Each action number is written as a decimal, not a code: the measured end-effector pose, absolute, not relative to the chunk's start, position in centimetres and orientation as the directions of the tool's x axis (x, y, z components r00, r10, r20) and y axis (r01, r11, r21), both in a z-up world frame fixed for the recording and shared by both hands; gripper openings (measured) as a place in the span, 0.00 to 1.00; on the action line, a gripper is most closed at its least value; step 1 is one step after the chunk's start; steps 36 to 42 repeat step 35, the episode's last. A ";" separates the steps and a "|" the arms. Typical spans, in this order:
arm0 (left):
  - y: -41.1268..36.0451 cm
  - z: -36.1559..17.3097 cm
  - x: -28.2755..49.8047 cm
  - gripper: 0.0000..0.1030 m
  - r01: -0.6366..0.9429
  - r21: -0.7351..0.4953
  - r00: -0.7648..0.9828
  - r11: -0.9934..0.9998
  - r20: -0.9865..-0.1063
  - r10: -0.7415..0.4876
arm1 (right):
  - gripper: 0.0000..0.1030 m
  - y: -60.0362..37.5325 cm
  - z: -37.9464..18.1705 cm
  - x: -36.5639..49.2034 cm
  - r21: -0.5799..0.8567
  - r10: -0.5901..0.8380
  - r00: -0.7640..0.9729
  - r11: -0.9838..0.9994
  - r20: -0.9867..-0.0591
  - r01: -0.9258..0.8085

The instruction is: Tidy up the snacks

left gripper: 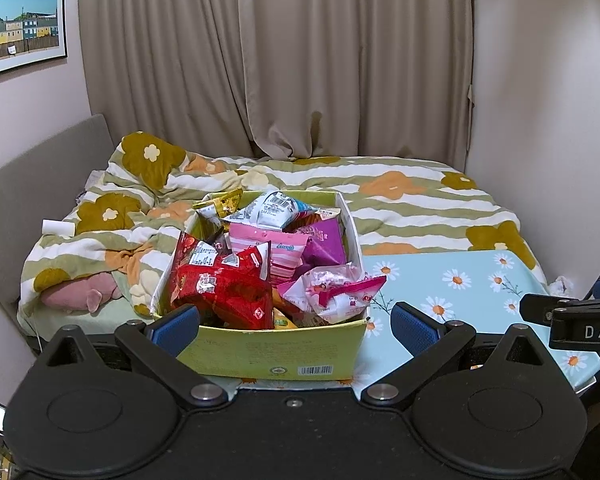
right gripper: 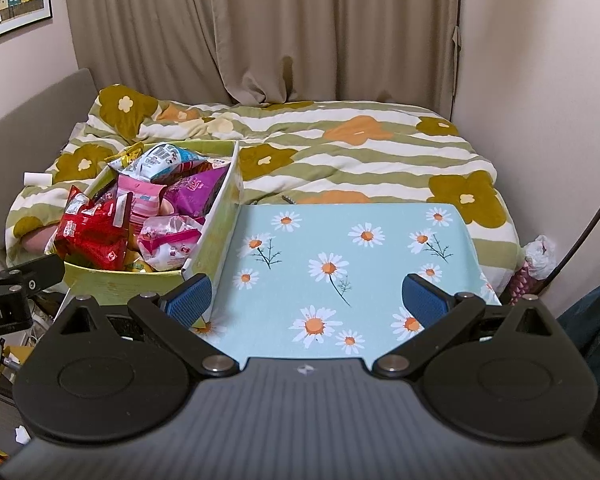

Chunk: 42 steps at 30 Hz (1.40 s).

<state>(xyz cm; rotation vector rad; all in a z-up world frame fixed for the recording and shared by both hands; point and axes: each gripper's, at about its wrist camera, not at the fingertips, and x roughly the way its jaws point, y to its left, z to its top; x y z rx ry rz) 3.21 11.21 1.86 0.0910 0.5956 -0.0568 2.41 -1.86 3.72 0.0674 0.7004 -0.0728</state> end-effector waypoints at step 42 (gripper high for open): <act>12.4 2.0 4.7 1.00 0.068 0.052 0.853 0.996 -0.521 -0.031 | 1.00 -1.5 3.2 3.7 0.044 -0.046 0.759 0.994 -0.650 0.097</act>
